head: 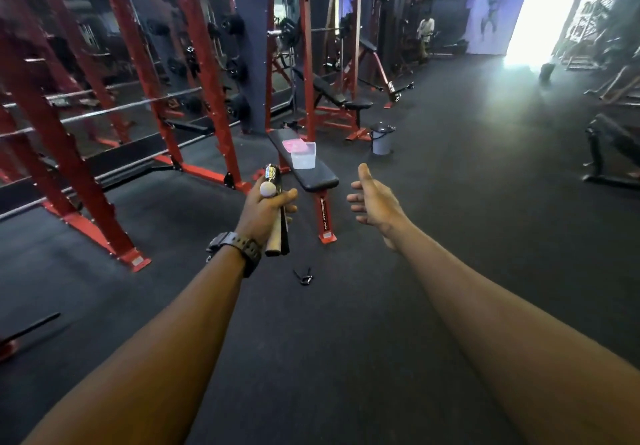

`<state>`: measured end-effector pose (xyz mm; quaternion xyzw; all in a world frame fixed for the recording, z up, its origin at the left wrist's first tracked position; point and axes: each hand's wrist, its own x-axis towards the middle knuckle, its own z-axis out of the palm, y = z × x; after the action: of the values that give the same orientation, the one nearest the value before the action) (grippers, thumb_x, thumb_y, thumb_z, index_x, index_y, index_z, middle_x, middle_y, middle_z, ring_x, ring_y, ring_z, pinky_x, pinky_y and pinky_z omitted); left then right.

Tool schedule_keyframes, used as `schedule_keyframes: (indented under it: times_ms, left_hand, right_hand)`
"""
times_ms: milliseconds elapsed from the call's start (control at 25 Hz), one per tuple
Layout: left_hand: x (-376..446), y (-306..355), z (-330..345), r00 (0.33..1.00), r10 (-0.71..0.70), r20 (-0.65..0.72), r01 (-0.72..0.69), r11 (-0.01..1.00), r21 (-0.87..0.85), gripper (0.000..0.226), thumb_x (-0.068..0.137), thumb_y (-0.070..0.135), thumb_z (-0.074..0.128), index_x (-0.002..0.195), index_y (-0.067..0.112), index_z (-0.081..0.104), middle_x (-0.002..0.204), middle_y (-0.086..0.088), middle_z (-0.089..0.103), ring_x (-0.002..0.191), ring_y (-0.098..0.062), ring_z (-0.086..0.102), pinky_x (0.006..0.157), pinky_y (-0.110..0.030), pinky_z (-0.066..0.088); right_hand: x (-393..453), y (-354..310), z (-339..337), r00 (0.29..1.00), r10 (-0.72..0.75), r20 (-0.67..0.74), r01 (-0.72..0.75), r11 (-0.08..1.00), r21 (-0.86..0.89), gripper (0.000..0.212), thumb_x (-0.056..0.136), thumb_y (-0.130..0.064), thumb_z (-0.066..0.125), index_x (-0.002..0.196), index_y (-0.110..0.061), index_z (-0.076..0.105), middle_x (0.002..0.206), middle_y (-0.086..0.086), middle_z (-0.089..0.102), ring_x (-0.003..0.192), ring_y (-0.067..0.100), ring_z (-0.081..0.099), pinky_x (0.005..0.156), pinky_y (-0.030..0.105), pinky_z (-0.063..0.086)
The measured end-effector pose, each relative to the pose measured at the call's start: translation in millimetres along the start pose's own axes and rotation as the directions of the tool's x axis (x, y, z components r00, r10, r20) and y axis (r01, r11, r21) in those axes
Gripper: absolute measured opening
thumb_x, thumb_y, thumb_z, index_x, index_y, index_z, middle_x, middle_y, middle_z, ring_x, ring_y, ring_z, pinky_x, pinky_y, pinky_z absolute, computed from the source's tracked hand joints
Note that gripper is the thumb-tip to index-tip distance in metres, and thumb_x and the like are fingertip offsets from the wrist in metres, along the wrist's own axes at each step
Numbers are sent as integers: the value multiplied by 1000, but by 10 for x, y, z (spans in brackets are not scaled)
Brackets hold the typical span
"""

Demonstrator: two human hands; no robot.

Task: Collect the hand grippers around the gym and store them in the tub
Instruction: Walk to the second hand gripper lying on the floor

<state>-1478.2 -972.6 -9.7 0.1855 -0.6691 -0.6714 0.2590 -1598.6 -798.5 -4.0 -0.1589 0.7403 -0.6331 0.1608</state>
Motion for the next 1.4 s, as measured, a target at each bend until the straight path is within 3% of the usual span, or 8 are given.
schedule_keyframes:
  times_ms: [160,400,560,720,880,1000,1160,1400]
  left_hand:
    - [1203,-515,39,999,-38,5,38,999,-15,38,85,12,68,120,4,55,98,-13,63,74,-19,66,67,-36,54]
    - [2705,-1121,-121,984,-175,-28,176,984,14,55,73,26,71,121,4,55,98,-13,66,78,-21,66,65,-37,55]
    - [3458,-1790,-201,956,-289,-61,292,955,51,52,81,21,71,129,13,51,102,-12,66,82,-22,66,69,-40,55]
    - [3976,-2547,-220,896,-432,-106,440,895,72,35,86,16,69,115,27,52,100,-14,64,82,-24,63,76,-45,52]
    - [4510,-2986,-150,771,-612,-178,624,781,17,52,73,24,71,119,8,54,99,-14,65,80,-26,64,77,-46,51]
    - [4902,-3122,-139,732,-654,-192,665,747,-8,52,74,23,71,119,6,54,99,-13,64,80,-26,64,76,-45,50]
    - [5338,-3300,-122,713,-677,-182,691,722,21,32,88,8,65,117,15,53,106,-15,64,84,-27,63,80,-47,50]
    - [5718,-3438,-199,713,-667,-217,685,729,11,32,88,6,65,115,17,53,104,-17,64,83,-26,63,81,-46,51]
  right_hand:
    - [1254,293,234,999,45,15,-44,996,-72,57,96,-67,34,109,-20,62,105,6,70,89,17,63,82,38,55]
    - [2812,605,642,988,152,20,-148,979,-138,50,96,-66,34,96,-25,62,105,6,71,87,18,64,80,38,55]
    - [3749,1236,944,960,265,86,-243,947,-209,53,96,-67,33,96,-23,62,102,6,70,82,16,61,77,37,52]
    - [4489,2145,1215,897,412,159,-342,877,-338,59,87,-78,28,91,-28,61,97,-2,70,97,23,65,98,48,51]
    - [5164,2652,1359,795,571,203,-451,782,-430,65,83,-82,26,89,-28,60,96,-4,70,108,27,64,103,54,46]
    - [5583,2619,1484,774,594,219,-466,768,-440,68,84,-82,26,95,-25,62,100,-1,70,105,25,64,102,53,47]
    - [5997,2562,1551,787,582,205,-442,763,-471,77,81,-84,21,104,-22,60,104,-1,68,107,24,63,103,52,45]
    - [6281,2777,1618,768,599,227,-414,735,-537,76,90,-77,22,112,-15,61,108,4,67,106,25,62,102,51,46]
